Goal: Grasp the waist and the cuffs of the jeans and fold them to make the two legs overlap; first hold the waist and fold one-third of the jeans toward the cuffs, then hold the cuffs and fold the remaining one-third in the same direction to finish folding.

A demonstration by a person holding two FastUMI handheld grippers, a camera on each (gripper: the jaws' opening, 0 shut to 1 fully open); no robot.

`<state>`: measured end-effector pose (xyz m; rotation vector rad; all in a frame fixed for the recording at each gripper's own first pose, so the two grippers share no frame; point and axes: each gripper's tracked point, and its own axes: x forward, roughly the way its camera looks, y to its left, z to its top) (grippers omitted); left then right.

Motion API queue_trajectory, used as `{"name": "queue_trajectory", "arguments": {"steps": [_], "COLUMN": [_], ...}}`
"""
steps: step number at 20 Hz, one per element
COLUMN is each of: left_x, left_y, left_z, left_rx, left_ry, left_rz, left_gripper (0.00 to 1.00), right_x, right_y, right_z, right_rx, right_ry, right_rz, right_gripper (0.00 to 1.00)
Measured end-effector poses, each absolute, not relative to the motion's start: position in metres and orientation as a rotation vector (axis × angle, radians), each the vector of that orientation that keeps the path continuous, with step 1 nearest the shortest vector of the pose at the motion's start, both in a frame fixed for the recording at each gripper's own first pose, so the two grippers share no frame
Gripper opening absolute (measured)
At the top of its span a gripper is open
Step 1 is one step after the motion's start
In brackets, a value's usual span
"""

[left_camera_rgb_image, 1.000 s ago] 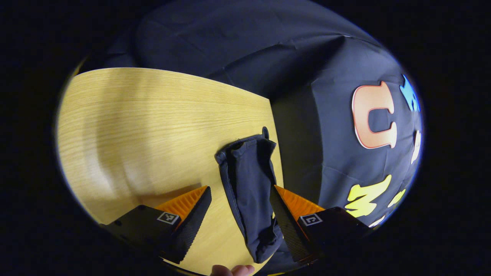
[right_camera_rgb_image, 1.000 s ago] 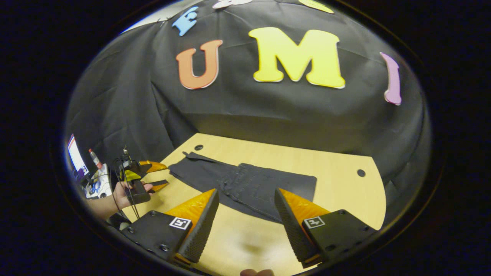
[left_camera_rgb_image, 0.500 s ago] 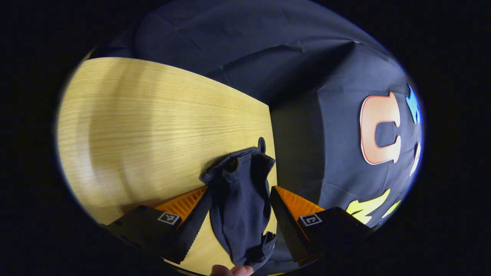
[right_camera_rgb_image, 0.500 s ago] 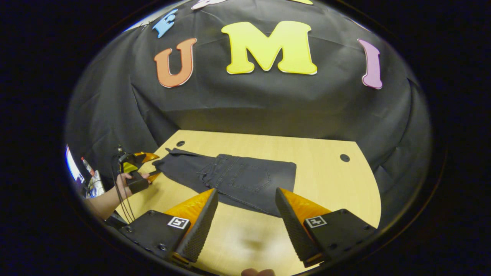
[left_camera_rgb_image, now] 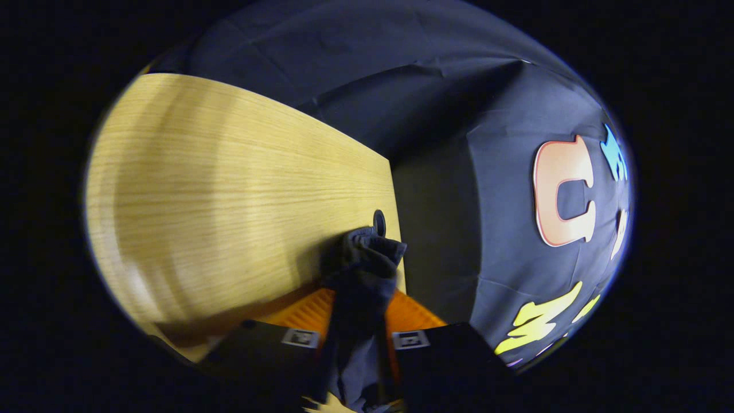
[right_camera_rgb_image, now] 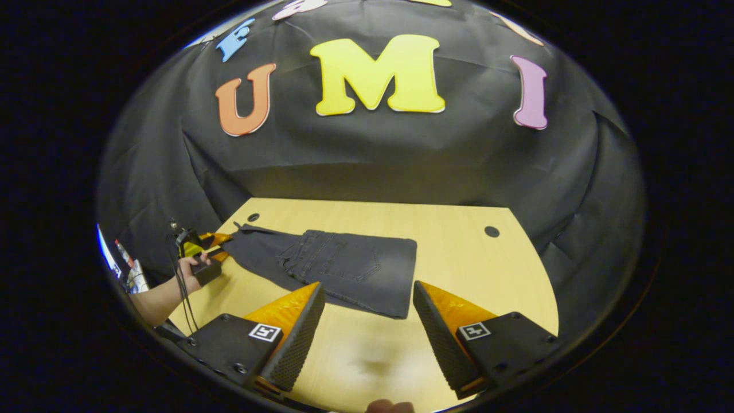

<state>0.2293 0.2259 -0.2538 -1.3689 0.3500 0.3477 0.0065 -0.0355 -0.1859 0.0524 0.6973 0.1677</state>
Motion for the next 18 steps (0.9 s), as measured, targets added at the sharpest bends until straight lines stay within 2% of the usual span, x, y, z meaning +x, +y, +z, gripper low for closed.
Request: {"name": "queue_trajectory", "arguments": {"steps": [1, 2, 4, 6, 7, 12, 15, 16, 18], "left_x": [0.231, 0.230, 0.233, 0.237, 0.238, 0.243, 0.241, 0.239, 0.231], "left_y": [0.223, 0.223, 0.218, 0.208, 0.201, 0.127, 0.056, 0.029, -0.031], "left_z": [-0.252, -0.245, -0.227, -0.200, -0.183, -0.073, -0.026, -0.020, -0.017], "left_rx": [-1.370, -1.374, -1.346, -1.274, -1.241, -1.082, -1.022, -0.998, -0.922], "left_ry": [0.347, 0.332, 0.312, 0.292, 0.276, 0.210, 0.218, 0.233, 0.283], "left_rz": [0.333, 0.318, 0.278, 0.222, 0.178, -0.026, -0.133, -0.168, -0.241], "left_gripper": [0.20, 0.13, 0.08, 0.05, 0.05, 0.04, 0.04, 0.04, 0.04], "right_x": [0.003, -0.001, -0.009, -0.019, -0.026, -0.056, -0.077, -0.086, -0.100], "right_y": [-0.039, -0.041, -0.049, -0.059, -0.065, -0.087, -0.108, -0.121, -0.146], "right_z": [-0.182, -0.180, -0.175, -0.169, -0.164, -0.146, -0.132, -0.129, -0.126], "right_rx": [0.058, 0.065, 0.065, 0.069, 0.077, 0.096, 0.121, 0.129, 0.146], "right_ry": [0.691, 0.684, 0.669, 0.649, 0.639, 0.590, 0.558, 0.548, 0.537], "right_rz": [0.162, 0.161, 0.151, 0.130, 0.120, 0.059, 0.009, -0.013, -0.068], "right_gripper": [0.96, 0.96, 0.96, 0.96, 0.93, 0.93, 0.93, 0.96, 0.93]}}
